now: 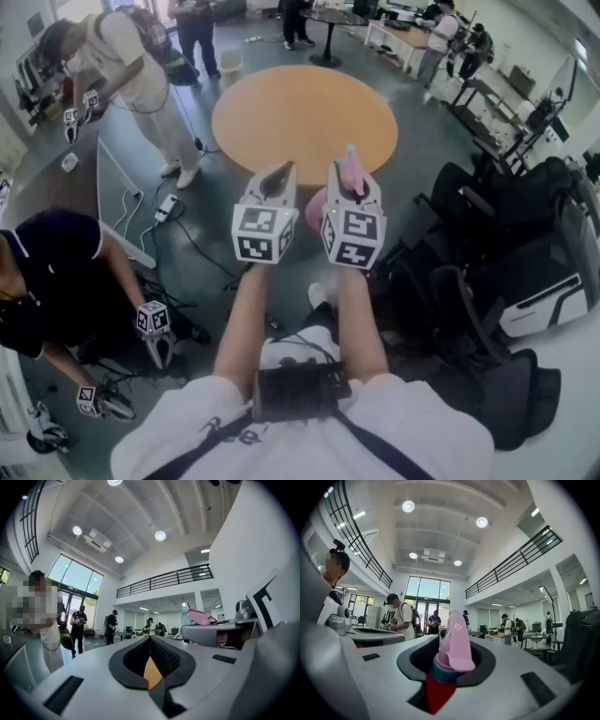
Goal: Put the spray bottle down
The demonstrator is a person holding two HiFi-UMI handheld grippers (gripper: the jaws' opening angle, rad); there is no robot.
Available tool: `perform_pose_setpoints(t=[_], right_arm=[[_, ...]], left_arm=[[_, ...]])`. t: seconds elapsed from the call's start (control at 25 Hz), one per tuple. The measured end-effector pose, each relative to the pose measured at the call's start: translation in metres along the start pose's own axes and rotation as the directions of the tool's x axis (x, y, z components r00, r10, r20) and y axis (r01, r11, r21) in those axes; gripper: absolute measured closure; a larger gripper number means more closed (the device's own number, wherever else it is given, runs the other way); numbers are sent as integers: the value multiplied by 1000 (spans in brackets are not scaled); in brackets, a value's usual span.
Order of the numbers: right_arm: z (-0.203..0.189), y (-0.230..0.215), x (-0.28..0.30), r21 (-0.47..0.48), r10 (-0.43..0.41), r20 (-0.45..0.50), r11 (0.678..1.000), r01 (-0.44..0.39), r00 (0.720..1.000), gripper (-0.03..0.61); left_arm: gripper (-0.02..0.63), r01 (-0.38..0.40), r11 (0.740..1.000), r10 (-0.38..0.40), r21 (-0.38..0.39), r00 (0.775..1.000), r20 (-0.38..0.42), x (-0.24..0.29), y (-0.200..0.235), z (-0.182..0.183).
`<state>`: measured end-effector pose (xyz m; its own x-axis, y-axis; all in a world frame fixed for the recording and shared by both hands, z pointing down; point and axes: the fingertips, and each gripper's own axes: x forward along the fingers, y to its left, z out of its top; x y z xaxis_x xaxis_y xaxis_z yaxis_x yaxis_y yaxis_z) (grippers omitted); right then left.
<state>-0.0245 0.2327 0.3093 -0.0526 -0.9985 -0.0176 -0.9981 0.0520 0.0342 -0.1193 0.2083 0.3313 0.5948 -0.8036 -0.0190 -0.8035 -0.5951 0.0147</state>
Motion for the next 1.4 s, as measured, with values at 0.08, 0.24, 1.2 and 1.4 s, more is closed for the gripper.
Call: perform_pose_setpoints(t=[0.08, 0.24, 1.2, 1.4], right_arm=[[1, -2, 4, -1, -1, 1, 1000, 1, 1000, 457], [0, -7, 11, 1, -2, 1, 1000, 2, 1000, 457], [-9, -6, 39, 39, 24, -3, 999, -24, 1000, 456], [-8, -7, 49, 39, 25, -2, 999, -25, 1000, 456]], left_arm=[[601, 0, 1000, 0, -3, 1000, 0, 4, 1, 0], [601, 1, 1000, -1, -5, 1000, 2, 12, 3, 0], [601, -22, 999, 22, -27, 1000, -13, 30, 25, -9], [600, -23, 999, 23, -24, 1000, -16, 38, 30, -9]])
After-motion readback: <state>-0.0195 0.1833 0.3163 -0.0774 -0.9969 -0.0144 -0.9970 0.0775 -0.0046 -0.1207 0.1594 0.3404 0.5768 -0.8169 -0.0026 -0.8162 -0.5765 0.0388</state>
